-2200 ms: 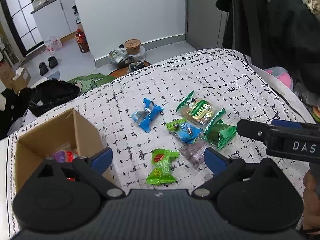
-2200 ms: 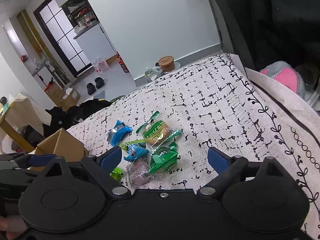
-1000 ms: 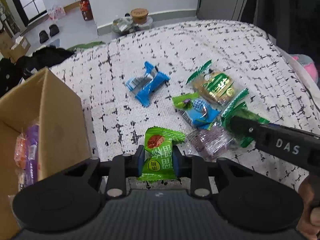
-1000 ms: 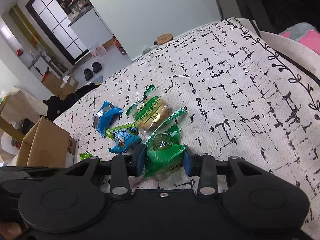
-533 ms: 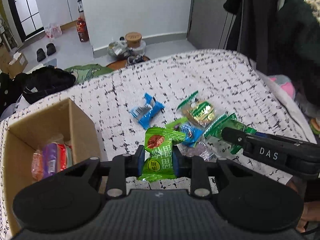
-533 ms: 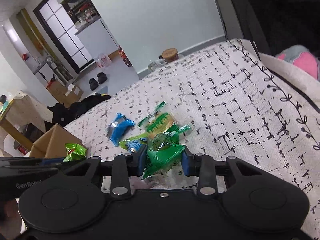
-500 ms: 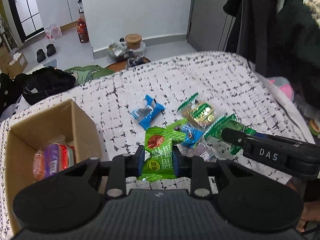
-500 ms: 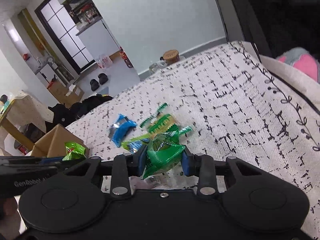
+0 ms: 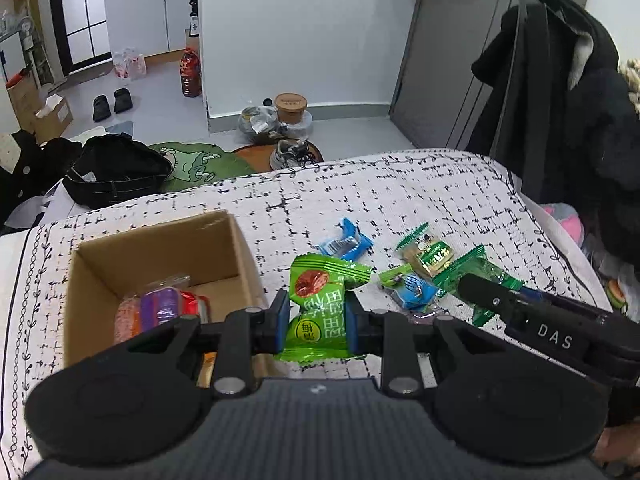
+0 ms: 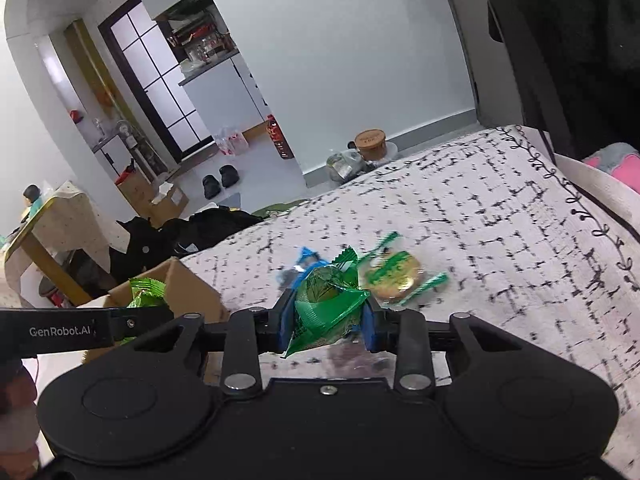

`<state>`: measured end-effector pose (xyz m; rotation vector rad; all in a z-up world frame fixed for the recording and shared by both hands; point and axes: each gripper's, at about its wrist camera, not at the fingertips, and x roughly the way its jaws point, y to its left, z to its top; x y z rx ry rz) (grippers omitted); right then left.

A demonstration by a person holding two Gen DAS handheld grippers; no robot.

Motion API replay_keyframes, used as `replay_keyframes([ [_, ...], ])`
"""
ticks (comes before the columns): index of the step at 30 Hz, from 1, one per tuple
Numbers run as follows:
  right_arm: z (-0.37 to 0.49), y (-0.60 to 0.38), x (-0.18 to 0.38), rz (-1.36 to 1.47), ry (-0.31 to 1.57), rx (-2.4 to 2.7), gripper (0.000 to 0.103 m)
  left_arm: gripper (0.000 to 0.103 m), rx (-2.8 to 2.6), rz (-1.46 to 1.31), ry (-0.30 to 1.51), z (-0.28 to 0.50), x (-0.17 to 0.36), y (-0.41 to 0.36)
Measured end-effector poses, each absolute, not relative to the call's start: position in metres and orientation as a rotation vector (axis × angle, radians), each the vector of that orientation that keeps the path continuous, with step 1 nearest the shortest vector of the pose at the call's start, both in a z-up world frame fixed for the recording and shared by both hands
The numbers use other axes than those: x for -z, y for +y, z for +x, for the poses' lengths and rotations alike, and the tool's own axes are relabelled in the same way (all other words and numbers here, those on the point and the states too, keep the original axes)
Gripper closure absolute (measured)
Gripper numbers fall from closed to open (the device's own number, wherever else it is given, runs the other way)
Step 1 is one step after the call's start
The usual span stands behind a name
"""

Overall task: Organize snacks
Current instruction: 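Carry both green packs to the box and open the left gripper inside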

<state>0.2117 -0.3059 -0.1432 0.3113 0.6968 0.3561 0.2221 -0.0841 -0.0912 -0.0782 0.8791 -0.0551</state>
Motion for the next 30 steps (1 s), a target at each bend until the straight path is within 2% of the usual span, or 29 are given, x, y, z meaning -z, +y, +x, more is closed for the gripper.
replay_keyframes([
  [26, 0.188, -0.223, 0.109, 0.281, 0.682, -0.429, 0.070, 0.075, 0.007, -0.217, 0.910, 0.182, 0.094, -0.004],
  [30, 0.185, -0.212, 0.105, 0.273, 0.680, -0.443, 0.070, 0.065, -0.009, -0.249, 0.917, 0.181, 0.095, 0.006],
])
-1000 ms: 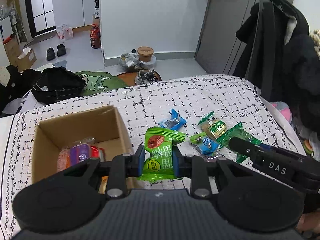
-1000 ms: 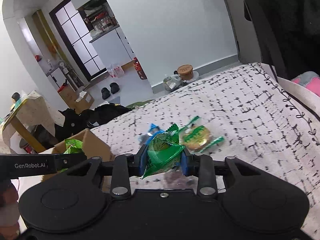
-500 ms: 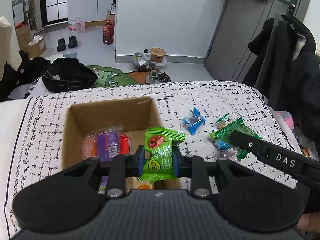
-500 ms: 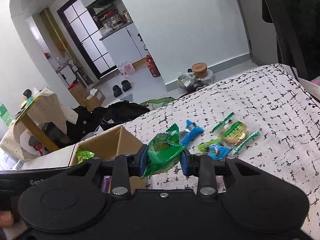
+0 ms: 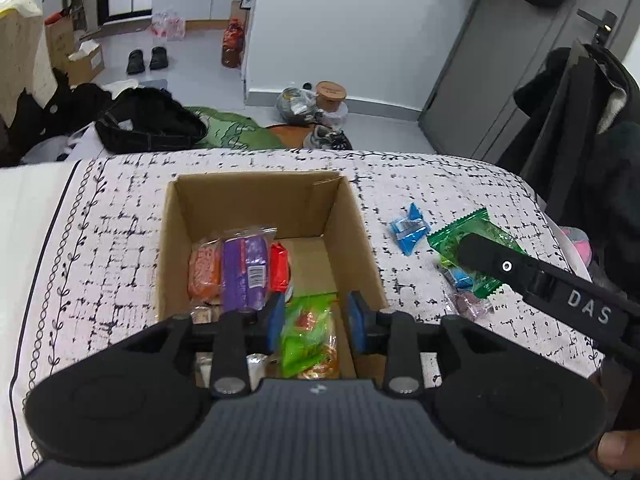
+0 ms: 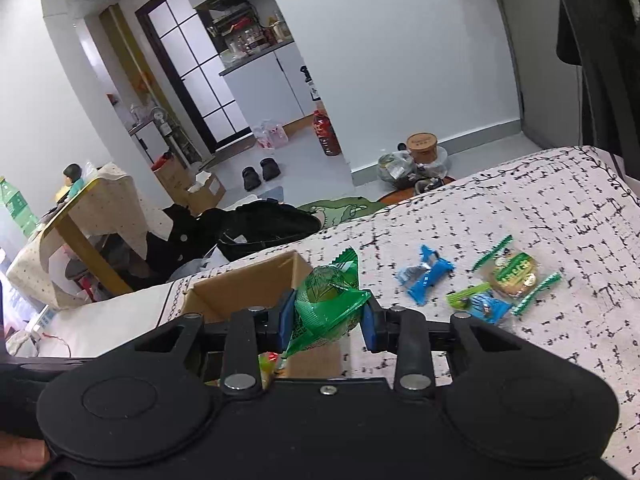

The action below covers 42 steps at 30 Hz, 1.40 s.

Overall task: Organize snacks
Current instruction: 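Carry both green packs to the box and open the left gripper inside, then open the right gripper to drop the dark green pack into the box, then move both open grippers back over the remaining snacks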

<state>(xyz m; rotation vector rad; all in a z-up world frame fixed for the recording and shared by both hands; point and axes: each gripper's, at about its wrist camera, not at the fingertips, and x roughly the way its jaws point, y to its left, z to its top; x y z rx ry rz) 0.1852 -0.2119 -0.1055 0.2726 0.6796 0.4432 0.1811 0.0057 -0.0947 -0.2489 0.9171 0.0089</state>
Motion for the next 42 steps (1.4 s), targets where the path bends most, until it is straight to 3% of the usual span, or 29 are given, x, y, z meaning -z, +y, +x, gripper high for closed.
replay_keyframes([
  [4, 0.184, -0.203, 0.104, 0.259, 0.679, -0.454, 0.070, 0.054, -0.043, -0.292, 0.894, 0.178, 0.091, 0.017],
  [18, 0.191, -0.167, 0.098, 0.219, 0.680, -0.488, 0.069, 0.045, -0.172, -0.322, 0.868, 0.177, 0.092, 0.044],
  [23, 0.198, -0.159, 0.098, 0.218, 0.685, -0.500, 0.055, 0.042, -0.179, -0.331, 0.869, 0.179, 0.093, 0.047],
  [30, 0.196, -0.169, 0.100, 0.210, 0.695, -0.466, 0.052, 0.021, -0.170, -0.299, 0.870, 0.181, 0.094, 0.039],
  [42, 0.191, -0.211, 0.103, 0.212, 0.705, -0.389, 0.042, 0.006, -0.155, -0.233, 0.868, 0.186, 0.089, 0.018],
])
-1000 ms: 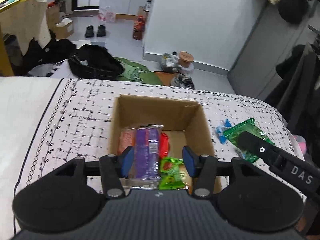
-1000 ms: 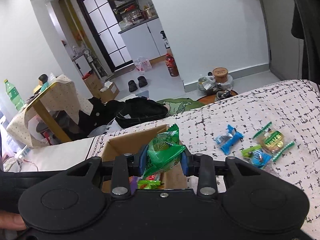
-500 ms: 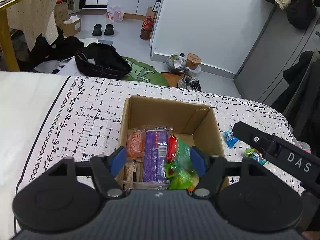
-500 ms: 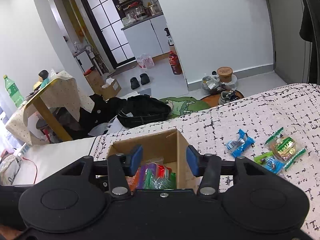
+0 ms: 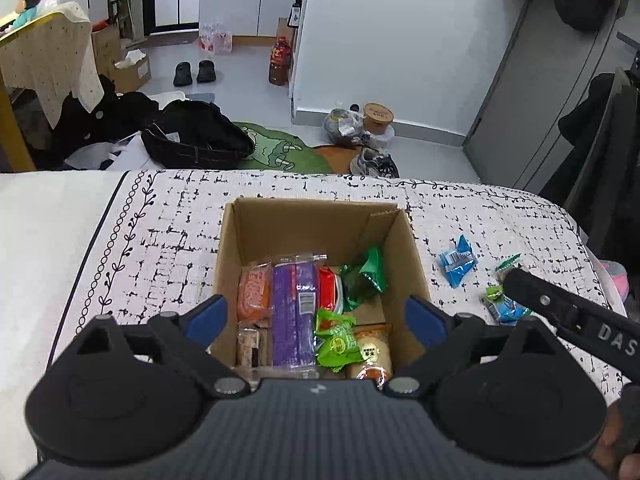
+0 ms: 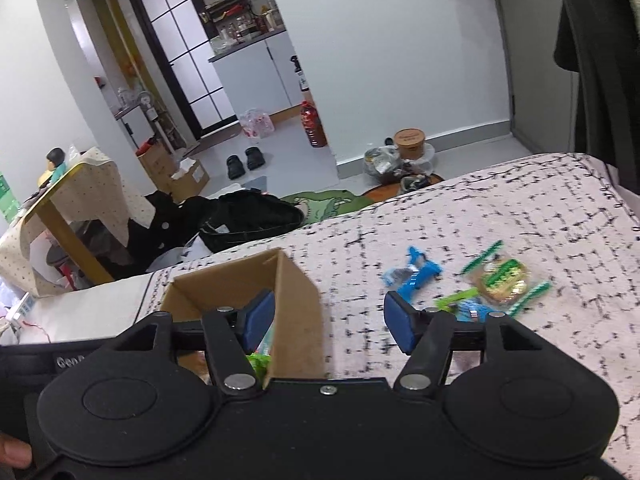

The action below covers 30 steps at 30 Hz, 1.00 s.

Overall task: Organize snacks
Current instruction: 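Move both open grippers back over the remaining snacks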

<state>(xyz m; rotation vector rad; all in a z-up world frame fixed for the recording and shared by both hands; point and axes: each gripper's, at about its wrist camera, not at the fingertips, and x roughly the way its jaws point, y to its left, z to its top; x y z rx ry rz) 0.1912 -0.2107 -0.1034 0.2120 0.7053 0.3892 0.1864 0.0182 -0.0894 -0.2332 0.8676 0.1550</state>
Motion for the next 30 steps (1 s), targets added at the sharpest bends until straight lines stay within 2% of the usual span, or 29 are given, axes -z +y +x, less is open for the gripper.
replay_keyframes([
  [7, 0.191, -0.239, 0.103, 0.220, 0.698, -0.346, 0.041, 0.003, -0.119, -0.208, 0.878, 0.192, 0.091, 0.000],
  [21, 0.195, -0.289, 0.110, 0.243, 0.694, -0.274, 0.039, 0.002, -0.056, -0.175, 0.878, 0.203, 0.086, -0.035],
  [24, 0.196, -0.296, 0.110, 0.237, 0.689, -0.271, 0.036, 0.002, -0.045, -0.169, 0.896, 0.207, 0.086, -0.042],
  [30, 0.202, -0.310, 0.109, 0.199, 0.689, -0.298, 0.021, 0.002, -0.024, -0.138, 0.899, 0.212, 0.084, -0.058],
])
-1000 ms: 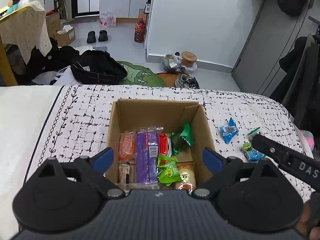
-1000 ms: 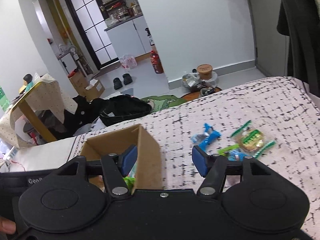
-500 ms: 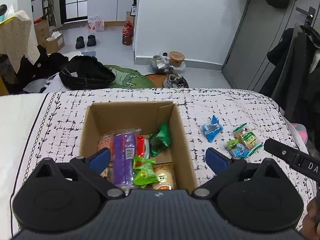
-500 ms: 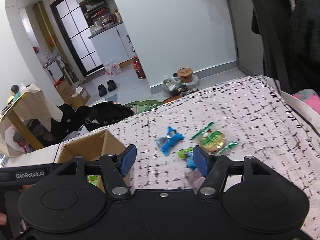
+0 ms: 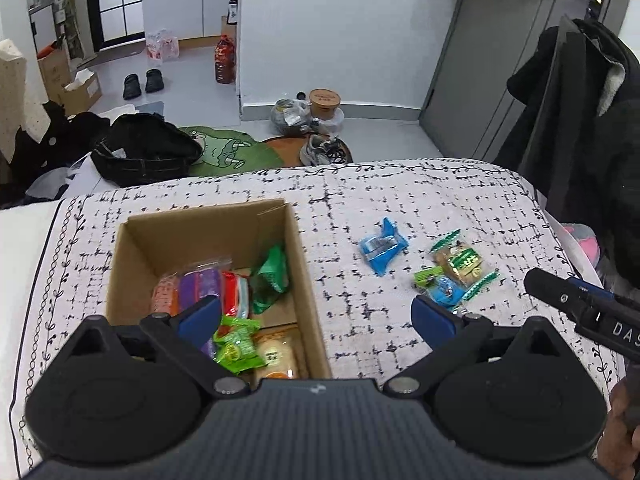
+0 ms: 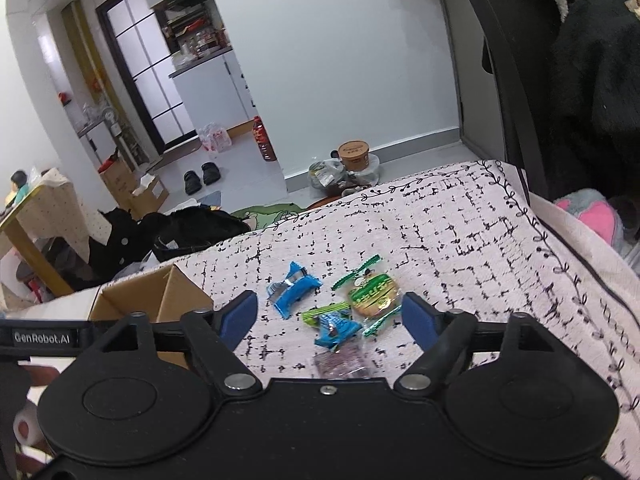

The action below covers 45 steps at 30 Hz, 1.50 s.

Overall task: Organize snacks
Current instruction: 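Move both open grippers back over the remaining snacks, then grasp the blue-and-green snack pack with the left gripper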

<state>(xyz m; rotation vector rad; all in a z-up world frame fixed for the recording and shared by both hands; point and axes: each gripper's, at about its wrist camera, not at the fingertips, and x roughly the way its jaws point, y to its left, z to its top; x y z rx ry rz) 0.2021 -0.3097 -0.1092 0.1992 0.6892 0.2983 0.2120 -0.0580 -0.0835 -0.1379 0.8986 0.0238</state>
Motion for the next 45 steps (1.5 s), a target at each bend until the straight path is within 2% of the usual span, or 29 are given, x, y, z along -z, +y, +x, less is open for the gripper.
replay_keyframes([
  [2, 0.204, -0.315, 0.109, 0.180, 0.685, -0.308, 0.012, 0.002, -0.015, -0.134, 0.899, 0.215, 0.083, -0.063],
  [5, 0.208, -0.324, 0.112, 0.183, 0.684, -0.316, 0.005, 0.002, -0.004, -0.128, 0.903, 0.219, 0.083, -0.070],
  [16, 0.220, -0.352, 0.145, 0.278, 0.730, -0.315, 0.004, 0.002, 0.037, -0.085, 0.933, 0.236, 0.094, -0.111],
  [24, 0.230, -0.365, 0.156, 0.298, 0.745, -0.327, 0.008, 0.003, 0.048, -0.076, 0.955, 0.252, 0.113, -0.137],
  [35, 0.251, -0.376, 0.170, 0.332, 0.769, -0.330, 0.023, 0.005, 0.020, -0.114, 0.972, 0.281, 0.132, -0.151],
  [38, 0.257, -0.378, 0.173, 0.339, 0.772, -0.330, 0.024, 0.007, 0.021, -0.135, 0.972, 0.289, 0.137, -0.153],
  [45, 0.266, -0.382, 0.179, 0.339, 0.770, -0.315, 0.025, 0.018, 0.013, -0.174, 1.025, 0.307, 0.160, -0.161],
])
